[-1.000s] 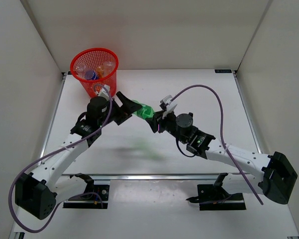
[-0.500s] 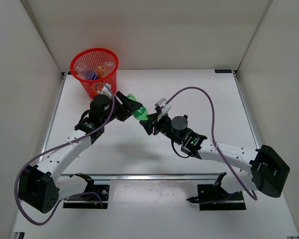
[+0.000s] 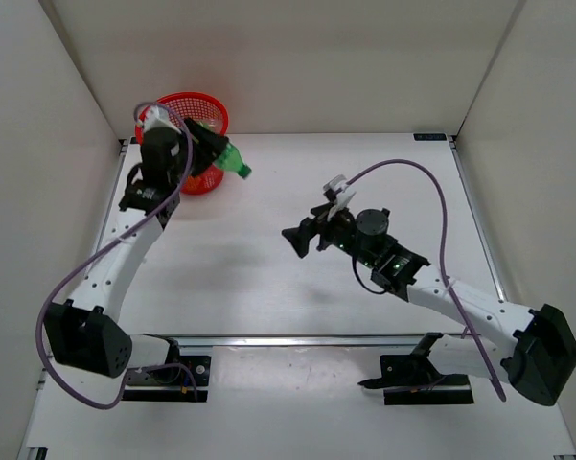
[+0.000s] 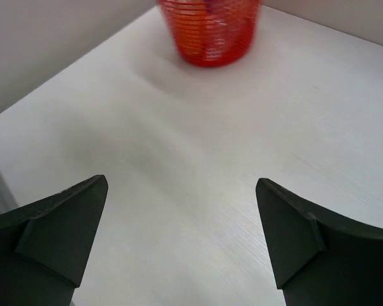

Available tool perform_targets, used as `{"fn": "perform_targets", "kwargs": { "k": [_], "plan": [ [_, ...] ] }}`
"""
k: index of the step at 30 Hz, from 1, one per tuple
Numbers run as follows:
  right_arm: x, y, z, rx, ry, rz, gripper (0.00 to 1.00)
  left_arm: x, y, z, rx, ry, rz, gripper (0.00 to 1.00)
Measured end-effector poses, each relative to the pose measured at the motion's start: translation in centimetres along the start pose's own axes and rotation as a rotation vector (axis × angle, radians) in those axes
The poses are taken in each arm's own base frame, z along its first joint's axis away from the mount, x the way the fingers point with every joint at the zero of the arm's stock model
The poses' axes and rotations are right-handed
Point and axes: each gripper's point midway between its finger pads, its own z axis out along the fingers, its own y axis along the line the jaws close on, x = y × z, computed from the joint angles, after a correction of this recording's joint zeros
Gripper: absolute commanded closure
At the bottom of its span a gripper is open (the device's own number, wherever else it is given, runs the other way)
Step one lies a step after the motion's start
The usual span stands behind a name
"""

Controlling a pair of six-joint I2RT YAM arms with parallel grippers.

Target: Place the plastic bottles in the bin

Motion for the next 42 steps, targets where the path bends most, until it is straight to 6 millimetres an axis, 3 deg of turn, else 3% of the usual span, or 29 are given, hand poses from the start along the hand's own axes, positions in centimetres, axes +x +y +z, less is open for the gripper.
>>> {"fn": "perform_targets", "kwargs": {
  "k": [2, 7, 9, 12, 14, 15, 16, 18, 20, 22, 24, 27, 29, 32, 34, 37, 42],
  "plan": [
    [-0.3, -2.7, -1.1, 0.074, 0.021, 0.026, 0.01, -5.4, -1.5, 0.8, -0.03, -0.153, 0.064, 0.59],
    [1.3, -10.9, -5.0, 0.311, 0.147, 0.115, 0.01, -15.3, -3.1, 1.2, -0.146, -0.458, 0.159, 0.58],
    [2.6, -13.7, -7.4, 0.408, 0.207, 0.155, 0.01, -18.4, -2.0, 2.4, -0.22, -0.544, 0.181, 0.57],
    [3.5, -17.3, -11.4, 0.542, 0.251, 0.219, 0.01, -21.3, 1.6, 6.3, -0.368, -0.618, 0.216, 0.54],
    [3.6, -18.9, -13.6, 0.61, 0.258, 0.252, 0.0, -21.4, 4.7, 9.2, -0.463, -0.618, 0.243, 0.32],
    [3.8, -19.4, -14.4, 0.634, 0.266, 0.267, 0.01, -20.9, 6.5, 10.7, -0.512, -0.602, 0.26, 0.21],
    [4.0, -19.9, -15.2, 0.663, 0.28, 0.279, 0.01, -20.2, 8.2, 12.2, -0.554, -0.578, 0.277, 0.02],
    [4.5, -20.0, -16.0, 0.691, 0.328, 0.287, 0.01, -18.7, 11.1, 14.5, -0.617, -0.521, 0.299, 0.01],
    [4.7, -20.1, -16.1, 0.71, 0.379, 0.281, 0.01, -17.1, 13.2, 15.5, -0.656, -0.459, 0.315, 0.02],
    [4.5, -20.5, -16.0, 0.739, 0.43, 0.279, 0.0, -16.1, 13.8, 15.5, -0.663, -0.411, 0.327, 0.01],
    [4.5, -21.0, -15.8, 0.753, 0.461, 0.29, 0.0, -15.7, 13.1, 14.6, -0.644, -0.368, 0.341, 0.01],
    [5.4, -21.7, -16.9, 0.787, 0.494, 0.34, 0.01, -15.1, 10.9, 11.3, -0.588, -0.311, 0.363, 0.01],
    [5.9, -21.9, -17.7, 0.813, 0.507, 0.371, 0.01, -14.2, 9.0, 7.5, -0.551, -0.281, 0.378, 0.01],
    [7.0, -22.1, -19.6, 0.866, 0.548, 0.428, 0.01, -11.2, 6.4, 1.3, -0.456, -0.239, 0.394, 0.02],
    [7.8, -22.3, -21.0, 0.913, 0.588, 0.462, 0.01, -7.8, 6.0, -2.4, -0.389, -0.186, 0.39, 0.01],
    [9.1, -22.7, -23.4, 0.999, 0.649, 0.5, 0.01, -1.7, 9.4, -6.6, -0.379, -0.07, 0.367, 0.01],
    [10.4, -21.9, -25.3, 1.04, 0.68, 0.505, 0.01, 7.3, 17.4, -10.3, -0.534, 0.189, 0.343, 0.01]
  ]
}}
